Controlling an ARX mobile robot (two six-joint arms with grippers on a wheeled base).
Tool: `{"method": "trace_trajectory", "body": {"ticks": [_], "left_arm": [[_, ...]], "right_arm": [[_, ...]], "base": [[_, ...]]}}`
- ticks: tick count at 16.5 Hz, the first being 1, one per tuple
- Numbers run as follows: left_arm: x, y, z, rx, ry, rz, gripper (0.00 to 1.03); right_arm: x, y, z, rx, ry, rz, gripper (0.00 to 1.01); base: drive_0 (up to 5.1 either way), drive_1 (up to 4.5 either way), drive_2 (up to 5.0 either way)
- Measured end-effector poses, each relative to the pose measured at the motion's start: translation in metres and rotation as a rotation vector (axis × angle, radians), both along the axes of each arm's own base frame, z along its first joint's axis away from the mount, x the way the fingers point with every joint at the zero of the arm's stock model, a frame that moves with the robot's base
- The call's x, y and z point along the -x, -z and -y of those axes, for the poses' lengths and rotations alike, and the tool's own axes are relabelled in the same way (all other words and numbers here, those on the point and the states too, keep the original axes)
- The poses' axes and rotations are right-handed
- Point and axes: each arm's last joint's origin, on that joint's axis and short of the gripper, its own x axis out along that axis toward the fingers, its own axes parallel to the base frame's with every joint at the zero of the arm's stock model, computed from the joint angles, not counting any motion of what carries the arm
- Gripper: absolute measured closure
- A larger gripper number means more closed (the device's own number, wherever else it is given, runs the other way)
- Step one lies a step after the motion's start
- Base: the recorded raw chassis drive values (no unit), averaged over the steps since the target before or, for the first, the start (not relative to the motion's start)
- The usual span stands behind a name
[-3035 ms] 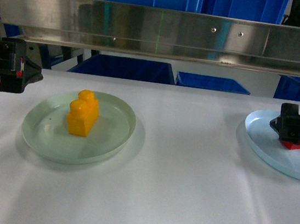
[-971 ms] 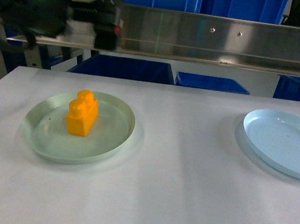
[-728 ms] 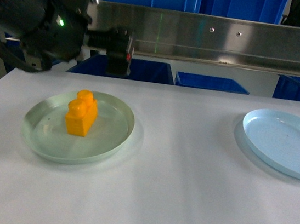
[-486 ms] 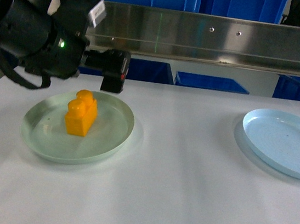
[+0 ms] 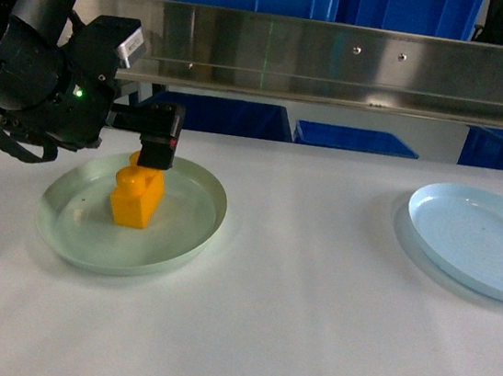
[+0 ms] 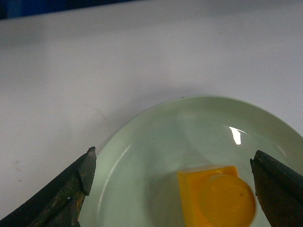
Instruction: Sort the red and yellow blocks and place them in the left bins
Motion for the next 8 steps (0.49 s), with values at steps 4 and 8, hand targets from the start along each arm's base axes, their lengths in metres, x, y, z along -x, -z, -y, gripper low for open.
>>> {"method": "trace_trajectory", "body": {"ticks": [4,8], "left_arm": [[0.0,0.007,0.003,0.006,0.001,-0.019,0.05],[0.003,0.016,0.004,0.01,-0.007,-0.08,0.05]], "right_arm": [[0.0,0.0,0.0,0.0,0.0,0.0,0.73],[0.0,0.0,0.0,0.0,0.0,0.0,0.73]], "base": [[0.0,0.0,0.0],[0.0,0.0,0.0]]}}
